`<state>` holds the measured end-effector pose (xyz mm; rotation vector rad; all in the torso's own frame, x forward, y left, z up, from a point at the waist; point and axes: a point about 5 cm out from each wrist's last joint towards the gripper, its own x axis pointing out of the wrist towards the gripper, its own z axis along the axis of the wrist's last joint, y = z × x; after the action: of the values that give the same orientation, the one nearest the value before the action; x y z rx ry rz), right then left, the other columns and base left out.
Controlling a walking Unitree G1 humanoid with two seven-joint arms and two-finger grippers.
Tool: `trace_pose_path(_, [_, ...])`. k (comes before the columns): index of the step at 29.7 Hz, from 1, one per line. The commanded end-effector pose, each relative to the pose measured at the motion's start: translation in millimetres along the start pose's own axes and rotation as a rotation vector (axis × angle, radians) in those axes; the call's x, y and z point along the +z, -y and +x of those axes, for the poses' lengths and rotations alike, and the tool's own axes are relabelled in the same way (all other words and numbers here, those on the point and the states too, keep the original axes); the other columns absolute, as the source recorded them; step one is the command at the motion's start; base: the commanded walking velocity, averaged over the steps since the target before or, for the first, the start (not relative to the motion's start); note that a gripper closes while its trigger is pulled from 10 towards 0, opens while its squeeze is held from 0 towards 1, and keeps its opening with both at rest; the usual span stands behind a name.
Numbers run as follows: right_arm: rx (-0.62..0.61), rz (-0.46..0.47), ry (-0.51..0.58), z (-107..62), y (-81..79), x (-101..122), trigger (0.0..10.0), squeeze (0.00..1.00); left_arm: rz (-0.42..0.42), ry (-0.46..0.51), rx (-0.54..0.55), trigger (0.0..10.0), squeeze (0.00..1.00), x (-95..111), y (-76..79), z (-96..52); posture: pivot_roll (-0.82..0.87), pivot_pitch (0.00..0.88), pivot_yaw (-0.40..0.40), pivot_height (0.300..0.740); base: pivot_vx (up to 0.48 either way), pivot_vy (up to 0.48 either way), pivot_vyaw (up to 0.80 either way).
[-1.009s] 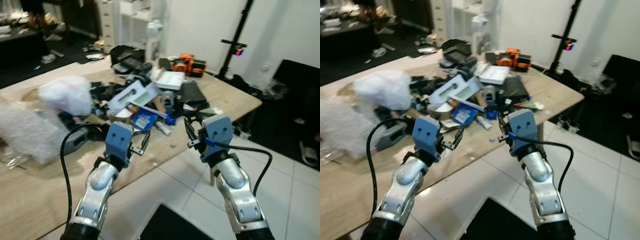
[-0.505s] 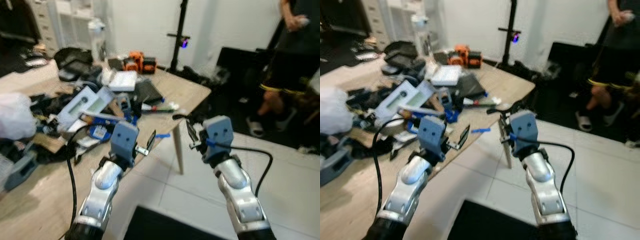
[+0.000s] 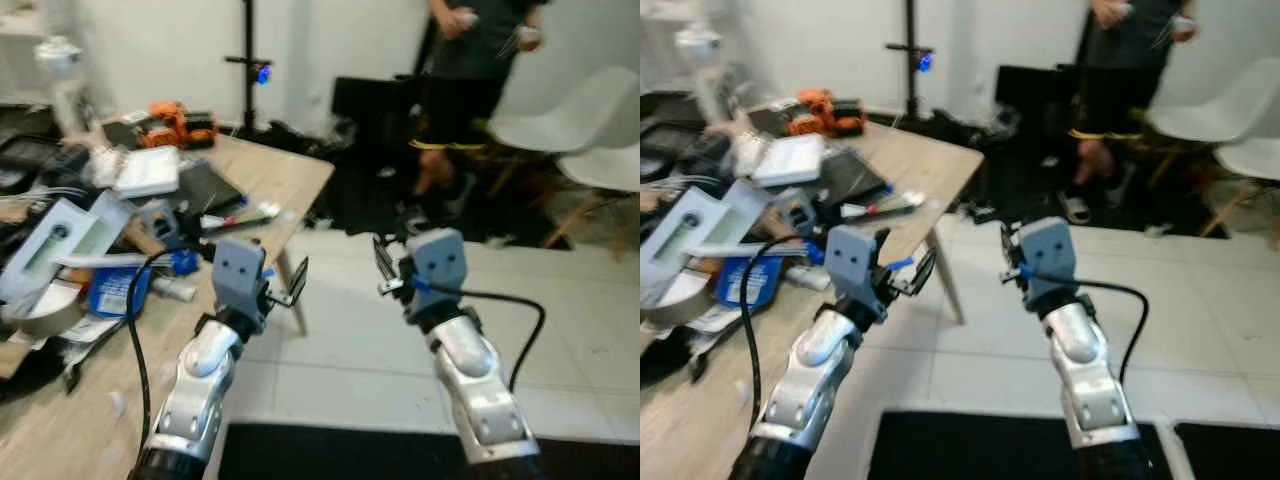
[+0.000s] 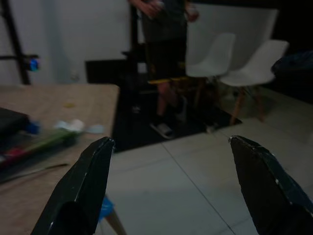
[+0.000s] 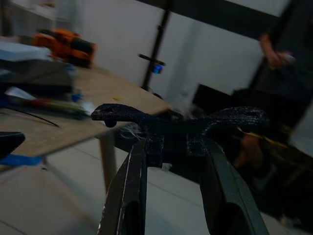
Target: Picking trash to rubbish bin
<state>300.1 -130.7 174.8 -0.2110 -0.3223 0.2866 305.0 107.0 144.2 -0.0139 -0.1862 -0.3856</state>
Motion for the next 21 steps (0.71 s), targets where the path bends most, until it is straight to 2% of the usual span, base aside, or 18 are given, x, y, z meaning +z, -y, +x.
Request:
trace_pose_path(1, [-0.006, -0.004, -0.017, -1.7, 2.6, -3.5, 10.0, 0.00, -0.028, -0.008, 0.004, 10.0, 0.00, -0.6, 1.3, 0.5, -0.10, 0.052, -0.033, 0.740, 0.000, 0.000, -0.80])
trace_pose_path(8, [-0.002, -0.004, -0.019, -1.9, 2.1, -3.9, 10.0, 0.00, -0.037, -0.019, 0.003, 10.0, 0.00, -0.7, 0.1, 0.5, -0.10, 0.054, -0.033, 0.740, 0.000, 0.000, -0.80])
trace_pose_path(10, [-0.002, -0.004, -0.019, -1.8, 2.2, -3.9, 10.0, 0.00, -0.015, -0.031, 0.007, 10.0, 0.00, -1.5, -0.5, 0.5, -0.10, 0.054, -0.033, 0.740, 0.000, 0.000, -0.80])
trace_pose_path(12, [-0.001, -0.005, -0.020, -1.8, 2.3, -4.0, 10.0, 0.00, 0.106, -0.041, 0.031, 10.0, 0.00, -3.1, -3.4, 1.0, -0.10, 0.057, -0.036, 0.740, 0.000, 0.000, -0.80])
trace_pose_path(21, [0.003, -0.005, -0.022, -1.5, 1.9, -4.3, 10.0, 0.00, 0.101, -0.035, 0.022, 10.0, 0.00, -3.3, -0.7, 1.9, -0.10, 0.059, -0.037, 0.740, 0.000, 0.000, -0.80])
